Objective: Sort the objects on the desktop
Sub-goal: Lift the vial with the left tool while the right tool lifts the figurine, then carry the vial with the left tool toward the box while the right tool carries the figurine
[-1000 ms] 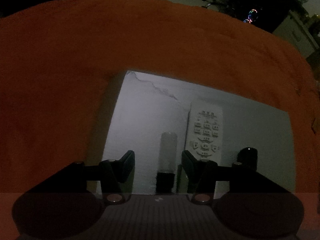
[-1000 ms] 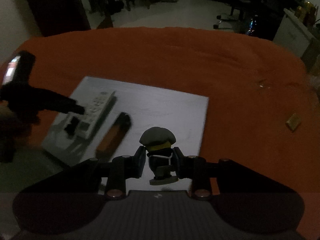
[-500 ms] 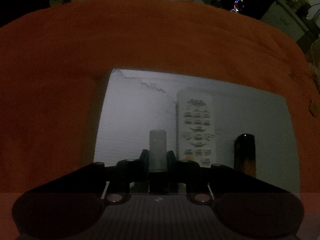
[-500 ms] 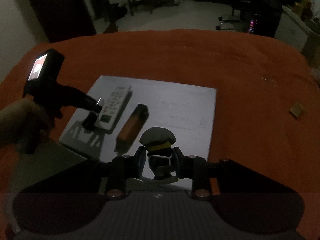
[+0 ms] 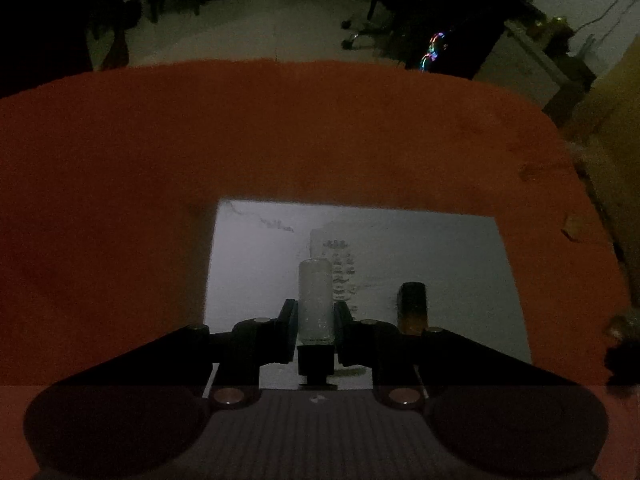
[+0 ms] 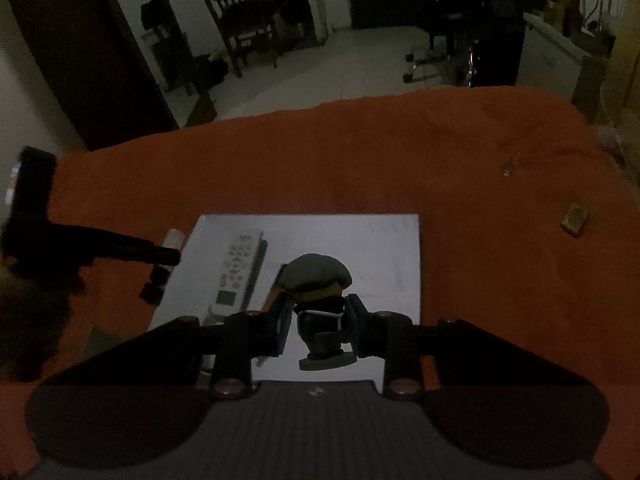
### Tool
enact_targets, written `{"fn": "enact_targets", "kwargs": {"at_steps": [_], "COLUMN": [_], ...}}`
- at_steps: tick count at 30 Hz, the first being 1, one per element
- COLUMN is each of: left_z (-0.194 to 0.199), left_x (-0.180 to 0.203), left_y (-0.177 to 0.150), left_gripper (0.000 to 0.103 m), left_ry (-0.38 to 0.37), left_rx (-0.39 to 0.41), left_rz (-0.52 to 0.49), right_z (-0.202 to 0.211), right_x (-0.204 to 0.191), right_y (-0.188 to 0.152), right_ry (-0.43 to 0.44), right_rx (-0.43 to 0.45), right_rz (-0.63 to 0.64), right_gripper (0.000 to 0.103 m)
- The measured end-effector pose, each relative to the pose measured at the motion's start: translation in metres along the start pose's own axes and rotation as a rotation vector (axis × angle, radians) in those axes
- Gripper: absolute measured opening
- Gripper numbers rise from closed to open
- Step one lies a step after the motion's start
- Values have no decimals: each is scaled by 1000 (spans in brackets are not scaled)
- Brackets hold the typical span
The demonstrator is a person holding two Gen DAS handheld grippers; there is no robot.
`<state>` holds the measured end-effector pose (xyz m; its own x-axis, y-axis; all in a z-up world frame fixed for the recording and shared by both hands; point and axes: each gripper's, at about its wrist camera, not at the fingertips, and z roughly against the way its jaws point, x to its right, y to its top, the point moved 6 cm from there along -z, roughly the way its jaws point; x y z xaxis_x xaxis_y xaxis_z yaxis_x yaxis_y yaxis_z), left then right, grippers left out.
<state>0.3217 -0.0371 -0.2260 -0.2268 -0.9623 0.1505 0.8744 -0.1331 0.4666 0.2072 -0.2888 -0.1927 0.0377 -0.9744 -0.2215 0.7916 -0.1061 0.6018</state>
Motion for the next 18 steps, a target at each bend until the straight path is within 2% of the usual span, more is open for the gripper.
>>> {"fn": "enact_targets", "kwargs": {"at_steps": [5,9,13,18], "left_z": [44,72,80,76], "left_x": [5,15,25,27], "left_y": [-8,-30,-60,-88], "left_gripper": [16,16,16,16], "left_ry": [-44,-82,-127,-170], "left_rx": [45,68,58,33], "left_rz": [14,-15,-47,-35], "right_z": [11,27,44,56], "right_x": [-18,-34,-50,-56], "right_y": [-2,-7,-19,-40], "right_ry": [3,23,62,122], "right_rx": [4,8,6,-13], "right_rz": [33,71,150,161], "right_gripper": [31,31,32,32]}}
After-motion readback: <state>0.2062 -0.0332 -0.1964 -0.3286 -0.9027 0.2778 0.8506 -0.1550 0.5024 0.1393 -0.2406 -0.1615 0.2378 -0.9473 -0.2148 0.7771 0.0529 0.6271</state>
